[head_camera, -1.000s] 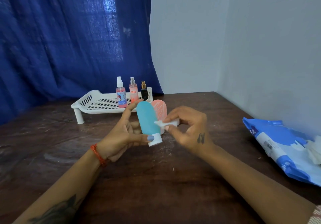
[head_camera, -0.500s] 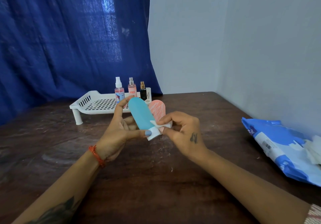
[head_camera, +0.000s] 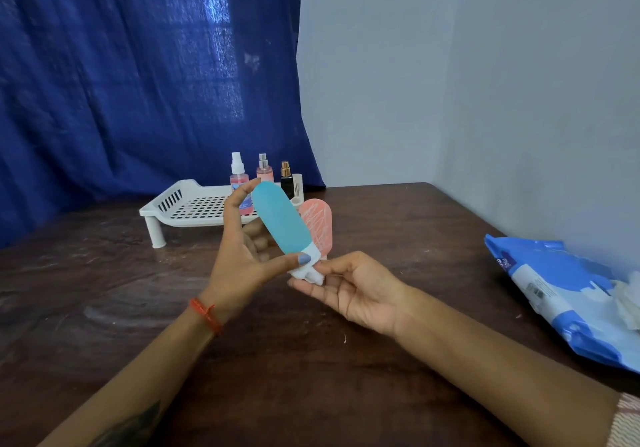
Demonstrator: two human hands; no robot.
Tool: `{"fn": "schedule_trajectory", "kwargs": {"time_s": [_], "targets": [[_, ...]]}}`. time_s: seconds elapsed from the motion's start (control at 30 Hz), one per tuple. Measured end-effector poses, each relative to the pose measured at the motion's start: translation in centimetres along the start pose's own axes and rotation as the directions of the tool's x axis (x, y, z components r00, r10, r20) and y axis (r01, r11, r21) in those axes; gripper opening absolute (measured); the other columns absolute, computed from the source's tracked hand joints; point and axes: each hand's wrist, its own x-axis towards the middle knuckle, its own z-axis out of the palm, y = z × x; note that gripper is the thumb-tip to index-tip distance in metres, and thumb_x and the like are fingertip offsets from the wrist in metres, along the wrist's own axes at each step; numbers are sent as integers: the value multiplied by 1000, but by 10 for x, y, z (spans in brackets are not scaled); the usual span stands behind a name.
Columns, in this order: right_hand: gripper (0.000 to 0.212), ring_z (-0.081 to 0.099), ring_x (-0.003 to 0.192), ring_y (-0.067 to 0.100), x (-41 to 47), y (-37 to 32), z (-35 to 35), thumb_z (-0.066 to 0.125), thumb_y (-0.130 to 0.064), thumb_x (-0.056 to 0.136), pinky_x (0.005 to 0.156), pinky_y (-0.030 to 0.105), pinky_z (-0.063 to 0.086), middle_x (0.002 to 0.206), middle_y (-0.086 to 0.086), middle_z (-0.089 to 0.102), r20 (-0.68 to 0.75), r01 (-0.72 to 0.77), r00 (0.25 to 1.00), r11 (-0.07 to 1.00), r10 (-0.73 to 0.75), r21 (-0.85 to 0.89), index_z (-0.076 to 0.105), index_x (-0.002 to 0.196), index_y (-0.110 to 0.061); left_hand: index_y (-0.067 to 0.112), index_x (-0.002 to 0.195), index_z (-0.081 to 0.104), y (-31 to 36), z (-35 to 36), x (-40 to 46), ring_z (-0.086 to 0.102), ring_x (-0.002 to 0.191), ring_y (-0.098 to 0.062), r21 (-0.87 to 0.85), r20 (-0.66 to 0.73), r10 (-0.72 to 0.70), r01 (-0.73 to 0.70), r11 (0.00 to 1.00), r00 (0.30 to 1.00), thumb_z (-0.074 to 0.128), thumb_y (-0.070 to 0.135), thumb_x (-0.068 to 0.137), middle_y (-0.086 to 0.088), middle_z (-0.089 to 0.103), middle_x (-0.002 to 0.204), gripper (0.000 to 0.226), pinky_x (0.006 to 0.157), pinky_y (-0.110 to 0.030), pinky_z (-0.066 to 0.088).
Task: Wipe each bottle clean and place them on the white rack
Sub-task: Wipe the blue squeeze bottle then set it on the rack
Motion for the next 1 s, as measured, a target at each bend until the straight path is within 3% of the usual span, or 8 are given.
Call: {"fn": "schedule_trajectory", "kwargs": {"time_s": [0.33, 0.43, 0.5, 0.57, 0.63, 0.67, 0.8, 1.0], "targets": [[36, 71, 79, 30, 0, -11, -5, 50, 8, 84, 61, 32, 59, 101, 28, 66, -108, 70, 991, 992, -81, -100, 50, 119, 10, 28, 142, 18, -4, -2, 1, 61, 111, -22, 113, -30, 104, -100, 989, 994, 80, -2, 59, -4, 52, 128, 107, 81, -25, 56], [27, 71, 80, 25, -1, -14, -4, 55, 2, 85, 61, 27, 58, 109, 21, 65, -144, 140, 968, 915, -207, -378, 58, 112, 1, 32, 140, 21, -4, -4, 2, 62, 110, -19, 137, -54, 116, -107, 985, 992, 81, 8, 56, 0, 51, 129, 107, 78, -22, 55], [13, 71, 75, 21, -3, -12, -3, 58, -3, 86, 63, 25, 57, 113, 14, 63, -103, 172, 935, 685, -340, -708, 62, 97, -8, 33, 141, 22, -5, -5, 2, 61, 110, -18, 158, -72, 127, -114, 981, 989, 82, 6, 57, 0, 49, 130, 107, 78, -21, 55], [9, 67, 72, 15, -2, -7, -6, 63, -7, 83, 65, 24, 56, 108, 7, 64, 54, 185, 853, 203, -520, -961, 64, 88, -15, 34, 141, 23, -6, -7, 3, 61, 109, -17, 193, -86, 143, -124, 973, 986, 83, 1, 60, 6, 48, 129, 107, 78, -20, 54], [13, 57, 76, 6, 3, -1, -14, 65, -14, 82, 67, 17, 47, 101, 0, 66, 322, 179, 774, -299, -545, -937, 67, 94, -20, 34, 142, 22, -7, -8, 3, 60, 107, -12, 227, -91, 145, -121, 966, 985, 82, -1, 61, 20, 47, 124, 106, 79, -20, 55], [16, 53, 78, 3, 5, 2, -17, 64, -16, 83, 69, 14, 43, 100, -1, 66, 416, 194, 753, -432, -509, -881, 67, 98, -20, 34, 143, 22, -7, -9, 3, 60, 106, -7, 244, -94, 142, -115, 963, 985, 82, -1, 62, 26, 45, 121, 106, 79, -20, 54], [24, 54, 90, 8, 9, 8, -22, 61, -20, 86, 79, 17, 41, 104, 2, 65, 522, 231, 733, -560, -438, -795, 66, 109, -17, 34, 144, 20, -10, -10, 4, 57, 101, 8, 289, -95, 114, -82, 954, 989, 82, 0, 64, 37, 36, 119, 107, 76, -13, 52], [30, 56, 91, 10, 14, 7, -27, 64, -29, 84, 77, 19, 40, 104, 2, 66, 556, 261, 725, -585, -407, -768, 67, 112, -18, 38, 144, 17, -11, -10, 4, 59, 102, -10, 321, -95, 81, -47, 946, 992, 83, 0, 63, 34, 36, 116, 111, 81, -22, 55]]}}
